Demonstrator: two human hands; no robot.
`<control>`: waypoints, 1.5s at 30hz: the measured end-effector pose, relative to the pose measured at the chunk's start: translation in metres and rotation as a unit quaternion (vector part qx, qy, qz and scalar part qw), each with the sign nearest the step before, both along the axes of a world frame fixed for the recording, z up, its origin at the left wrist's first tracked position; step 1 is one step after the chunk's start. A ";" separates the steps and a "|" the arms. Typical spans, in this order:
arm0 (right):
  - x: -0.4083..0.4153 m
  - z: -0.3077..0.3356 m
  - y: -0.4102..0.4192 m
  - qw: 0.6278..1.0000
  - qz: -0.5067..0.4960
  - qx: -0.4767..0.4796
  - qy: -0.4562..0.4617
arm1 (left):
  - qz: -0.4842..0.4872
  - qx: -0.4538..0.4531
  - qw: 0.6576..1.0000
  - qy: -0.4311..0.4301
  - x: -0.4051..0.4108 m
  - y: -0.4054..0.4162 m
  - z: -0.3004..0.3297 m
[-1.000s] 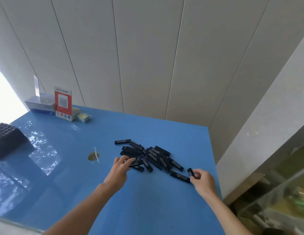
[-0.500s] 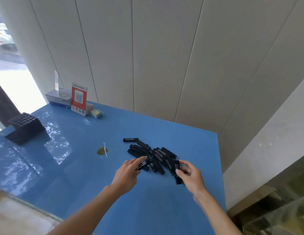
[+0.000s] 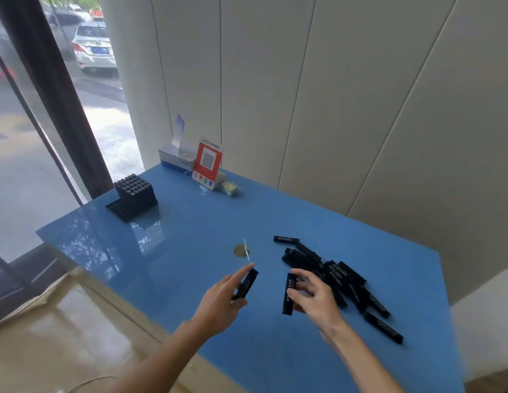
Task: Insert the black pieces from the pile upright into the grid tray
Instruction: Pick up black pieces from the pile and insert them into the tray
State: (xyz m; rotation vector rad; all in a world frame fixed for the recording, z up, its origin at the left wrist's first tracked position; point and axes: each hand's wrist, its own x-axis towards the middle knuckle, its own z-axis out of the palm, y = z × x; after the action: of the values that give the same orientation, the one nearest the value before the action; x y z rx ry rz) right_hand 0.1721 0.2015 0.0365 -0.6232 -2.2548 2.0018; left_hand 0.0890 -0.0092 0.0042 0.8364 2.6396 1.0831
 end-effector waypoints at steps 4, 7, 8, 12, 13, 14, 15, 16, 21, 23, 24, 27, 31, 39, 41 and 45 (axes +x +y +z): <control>-0.029 0.009 -0.064 1.000 0.017 0.002 0.007 | 0.005 0.006 1.000 -0.015 -0.019 -0.064 0.007; -0.052 0.014 -0.114 0.999 0.032 -0.006 0.020 | 0.015 0.003 1.000 -0.022 -0.035 -0.116 0.013; -0.059 0.015 -0.131 0.999 0.034 -0.008 0.022 | 0.018 0.001 1.000 -0.020 -0.041 -0.134 0.014; -0.085 0.014 -0.190 0.999 0.041 -0.014 0.022 | 0.032 -0.004 0.999 -0.023 -0.061 -0.198 0.018; -0.091 0.013 -0.203 0.999 0.044 -0.016 0.020 | 0.037 -0.003 0.999 -0.024 -0.066 -0.213 0.018; -0.097 0.013 -0.214 0.999 0.046 -0.019 0.017 | 0.042 -0.002 0.999 -0.023 -0.070 -0.225 0.019; -0.103 0.012 -0.224 0.999 0.047 -0.022 0.014 | 0.046 -0.001 0.999 -0.022 -0.075 -0.237 0.019; -0.108 0.012 -0.232 0.998 0.049 -0.025 0.011 | 0.048 0.003 0.999 -0.024 -0.079 -0.247 0.019; -0.139 0.016 -0.263 0.997 0.063 -0.036 -0.001 | 0.062 0.019 0.998 -0.027 -0.105 -0.281 0.017; -0.155 0.015 -0.270 0.997 0.068 -0.038 -0.004 | 0.066 0.018 0.997 -0.025 -0.120 -0.289 0.016; -0.165 0.015 -0.273 0.997 0.071 -0.041 -0.004 | 0.069 0.018 0.997 -0.024 -0.129 -0.293 0.016; -0.200 0.014 -0.283 0.996 0.076 -0.053 -0.006 | 0.081 0.012 0.996 -0.022 -0.157 -0.304 0.016; -0.255 0.011 -0.294 0.994 0.083 -0.075 -0.003 | 0.101 0.000 0.995 -0.020 -0.205 -0.319 0.020; -0.346 0.018 -0.311 0.982 0.118 -0.147 0.002 | 0.114 0.010 0.993 0.001 -0.298 -0.334 0.030; -0.359 0.019 -0.315 0.981 0.121 -0.151 -0.001 | 0.114 0.018 0.993 -0.001 -0.314 -0.336 0.027; -0.379 0.021 -0.321 0.984 0.103 -0.146 -0.017 | 0.096 0.044 0.994 -0.006 -0.342 -0.339 0.029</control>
State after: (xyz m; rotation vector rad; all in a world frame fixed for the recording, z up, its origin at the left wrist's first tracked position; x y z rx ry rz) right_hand -0.2068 -0.1200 0.0575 -0.4611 -2.1391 2.4670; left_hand -0.2531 -0.3485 0.0335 0.5968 2.7252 1.2537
